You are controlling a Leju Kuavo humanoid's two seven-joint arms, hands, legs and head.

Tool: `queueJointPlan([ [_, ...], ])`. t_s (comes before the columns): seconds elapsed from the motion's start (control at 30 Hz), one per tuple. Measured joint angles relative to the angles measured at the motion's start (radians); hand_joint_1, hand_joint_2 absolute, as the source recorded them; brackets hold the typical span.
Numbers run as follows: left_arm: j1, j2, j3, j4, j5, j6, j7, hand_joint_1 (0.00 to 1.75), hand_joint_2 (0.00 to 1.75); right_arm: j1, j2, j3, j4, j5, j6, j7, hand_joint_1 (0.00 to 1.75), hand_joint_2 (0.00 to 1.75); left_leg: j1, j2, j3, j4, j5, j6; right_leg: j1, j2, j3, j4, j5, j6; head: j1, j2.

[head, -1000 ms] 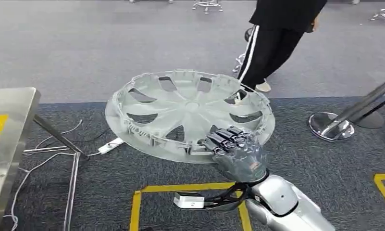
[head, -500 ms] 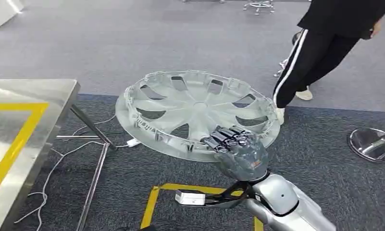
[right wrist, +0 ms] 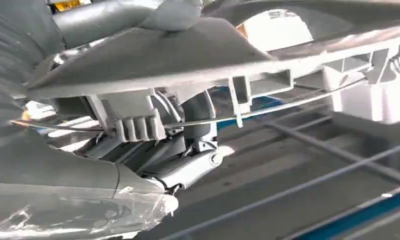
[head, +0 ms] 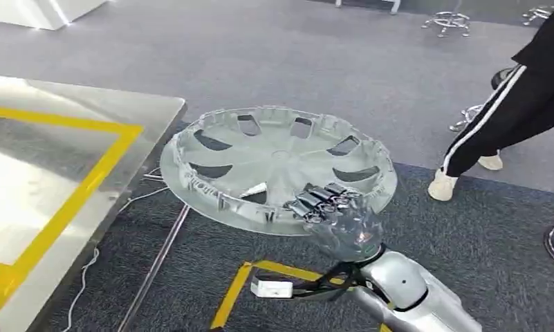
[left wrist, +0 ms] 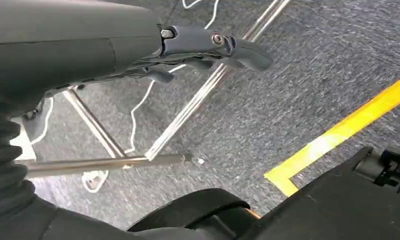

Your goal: Take the parts from the cabinet and place them on the table.

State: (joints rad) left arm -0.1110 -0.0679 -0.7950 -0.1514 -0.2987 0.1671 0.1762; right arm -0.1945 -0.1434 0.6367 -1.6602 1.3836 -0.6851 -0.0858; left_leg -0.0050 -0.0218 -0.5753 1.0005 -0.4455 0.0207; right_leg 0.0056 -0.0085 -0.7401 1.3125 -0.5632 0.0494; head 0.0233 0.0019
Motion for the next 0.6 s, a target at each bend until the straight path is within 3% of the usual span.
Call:
queueJointPlan([
  [0.03,0.0,-0.001,0.0,0.0,0.0,-0.001,0.0,0.0,1.75,0.0,-0.001,0.002,0.002,-0.001,0.0,0.0,1.75,1.75,0.0,-0.012,0.001,0.0,0.0,0.0,0.0,0.003,-0.019,0.032,-0.001,0.0,0.0,0.0],
  [0.07,0.0,-0.002,0.0,0.0,0.0,-0.002,0.0,0.0,1.75,0.0,-0.002,0.003,0.005,-0.002,0.0,0.002,1.75,1.75,0.0,-0.025,0.002,0.0,0.0,0.0,0.0,0.004,-0.015,0.02,0.019,-0.002,0.0,0.0],
  [0.13,-0.002,-0.005,0.0,0.0,0.0,-0.005,0.0,0.0,1.75,0.0,-0.003,0.006,0.006,-0.003,0.0,0.006,1.75,1.75,0.002,-0.055,0.007,0.0,0.0,0.0,-0.003,0.013,0.058,-0.135,0.11,-0.007,0.0,0.0],
  [0.17,-0.002,-0.006,0.0,0.0,0.0,-0.006,0.0,0.0,1.75,-0.001,-0.003,0.008,0.006,-0.005,0.0,0.007,1.75,1.75,0.004,-0.067,0.01,0.001,-0.001,-0.003,-0.008,0.036,0.102,-0.225,0.15,-0.006,0.001,0.0],
  [0.2,-0.003,-0.007,0.0,0.0,0.0,-0.007,0.0,0.0,1.75,-0.002,-0.004,0.009,0.008,-0.005,0.0,0.009,1.75,1.75,0.001,-0.076,0.006,0.001,-0.001,-0.008,-0.014,0.084,0.126,-0.258,0.132,-0.002,0.0,0.0],
  [0.23,-0.006,-0.006,0.0,0.0,-0.001,-0.008,0.0,0.0,1.75,-0.004,-0.004,0.01,0.008,-0.006,0.0,0.01,1.75,1.75,0.002,-0.084,-0.003,0.009,0.001,-0.012,-0.018,0.086,0.14,-0.29,0.13,-0.002,-0.001,0.0],
  [0.33,-0.007,-0.006,0.0,0.0,-0.001,-0.008,0.0,0.0,1.75,-0.012,-0.005,0.012,0.01,-0.006,0.0,0.011,1.75,1.75,0.008,-0.112,-0.015,0.0,0.01,-0.031,-0.013,0.063,0.134,-0.28,0.13,-0.012,-0.003,0.0],
  [0.37,-0.006,-0.003,0.0,-0.001,0.0,-0.008,0.0,0.0,1.75,-0.013,-0.005,0.014,0.01,-0.006,0.0,0.011,1.75,1.75,0.007,-0.102,-0.013,0.004,0.002,-0.034,-0.021,0.047,0.138,-0.289,0.133,-0.018,-0.002,0.0],
  [0.4,-0.009,-0.006,-0.001,-0.001,-0.002,-0.008,0.002,0.0,1.75,-0.013,-0.005,0.015,0.011,-0.008,0.0,0.013,1.75,1.75,-0.001,-0.05,-0.022,0.025,-0.018,-0.04,-0.019,0.038,0.14,-0.292,0.133,-0.024,-0.008,0.0],
  [0.43,-0.01,-0.004,-0.001,-0.001,-0.003,-0.01,0.005,0.0,1.75,-0.015,-0.005,0.016,0.012,-0.009,0.0,0.013,1.75,1.75,-0.001,-0.015,-0.05,0.086,-0.058,-0.046,-0.018,0.026,0.139,-0.293,0.133,-0.032,-0.015,0.0],
  [0.5,-0.019,-0.001,-0.001,-0.001,-0.003,-0.01,0.006,0.0,1.75,-0.014,-0.007,0.016,0.015,-0.01,0.0,0.016,1.75,1.75,-0.001,0.004,-0.109,0.231,-0.125,-0.053,-0.015,-0.002,0.138,-0.293,0.132,-0.034,-0.014,0.0],
  [0.53,-0.021,-0.001,-0.001,-0.001,-0.003,-0.01,0.007,0.0,1.75,-0.014,-0.009,0.017,0.016,-0.011,0.0,0.018,1.75,1.75,-0.001,0.005,-0.124,0.276,-0.135,-0.054,-0.014,-0.017,0.137,-0.292,0.132,-0.035,-0.015,0.0],
  [0.6,-0.02,0.0,-0.001,-0.001,-0.004,-0.01,0.007,0.0,1.75,-0.015,-0.01,0.02,0.018,-0.013,0.0,0.02,1.75,1.75,-0.001,0.007,-0.098,0.245,-0.1,-0.055,-0.013,-0.04,0.137,-0.292,0.131,-0.035,-0.015,0.0],
])
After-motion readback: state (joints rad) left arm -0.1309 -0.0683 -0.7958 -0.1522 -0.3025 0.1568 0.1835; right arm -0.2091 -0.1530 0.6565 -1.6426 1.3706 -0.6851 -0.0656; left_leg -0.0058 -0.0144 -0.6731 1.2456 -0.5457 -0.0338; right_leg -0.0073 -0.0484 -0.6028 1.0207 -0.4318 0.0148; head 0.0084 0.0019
